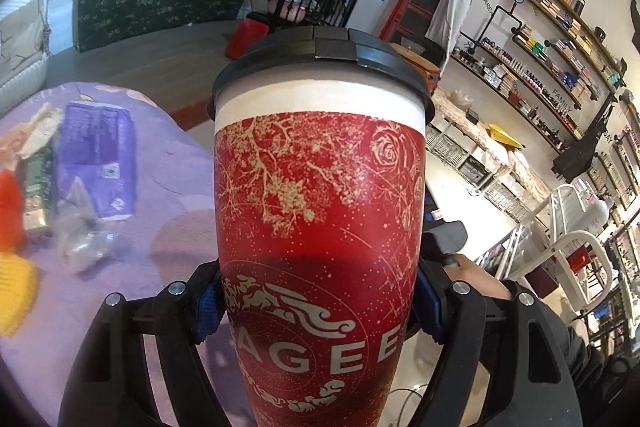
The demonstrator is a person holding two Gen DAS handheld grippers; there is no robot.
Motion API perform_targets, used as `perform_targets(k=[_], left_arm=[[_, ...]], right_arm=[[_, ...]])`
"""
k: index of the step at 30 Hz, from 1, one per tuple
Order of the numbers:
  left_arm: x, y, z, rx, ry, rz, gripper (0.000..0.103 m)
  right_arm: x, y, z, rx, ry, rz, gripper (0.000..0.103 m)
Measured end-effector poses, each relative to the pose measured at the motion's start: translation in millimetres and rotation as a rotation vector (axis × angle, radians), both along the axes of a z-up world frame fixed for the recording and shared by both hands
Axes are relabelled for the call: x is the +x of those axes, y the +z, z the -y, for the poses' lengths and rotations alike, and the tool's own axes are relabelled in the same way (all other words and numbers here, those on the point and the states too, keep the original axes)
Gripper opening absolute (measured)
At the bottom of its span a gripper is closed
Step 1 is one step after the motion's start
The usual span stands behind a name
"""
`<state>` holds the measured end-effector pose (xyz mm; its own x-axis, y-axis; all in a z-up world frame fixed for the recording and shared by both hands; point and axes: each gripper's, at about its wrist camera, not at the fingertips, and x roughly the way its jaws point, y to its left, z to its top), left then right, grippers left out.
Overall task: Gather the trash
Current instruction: 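Drop the bottle into the bin with the right tool while the left tool drops the red cup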
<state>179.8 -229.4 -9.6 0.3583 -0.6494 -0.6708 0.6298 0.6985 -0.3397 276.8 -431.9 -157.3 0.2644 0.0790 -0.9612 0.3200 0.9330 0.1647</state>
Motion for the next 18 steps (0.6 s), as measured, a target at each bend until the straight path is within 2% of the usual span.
perform_targets(k=[4, 8, 13, 16, 18], left_arm=[[6, -8, 25, -0.002, -0.027, -0.052, 0.074], [14, -16, 49, -0.016, -0.04, -0.104, 0.074], [20, -28, 84, 0.001, -0.033, -0.146, 0.074], [18, -39, 112, 0.052, -0.059, -0.149, 0.074], [20, -52, 129, 0.078, -0.066, -0.193, 0.074]], right_arm=[[-45, 43, 5, -0.024, -0.104, 0.133, 0.088], [-93, 74, 20, -0.111, -0.226, 0.238, 0.088], [-144, 92, 38, -0.172, -0.364, 0.335, 0.089], [-169, 98, 46, -0.176, -0.435, 0.37, 0.089], [-179, 101, 49, -0.18, -0.459, 0.386, 0.089]])
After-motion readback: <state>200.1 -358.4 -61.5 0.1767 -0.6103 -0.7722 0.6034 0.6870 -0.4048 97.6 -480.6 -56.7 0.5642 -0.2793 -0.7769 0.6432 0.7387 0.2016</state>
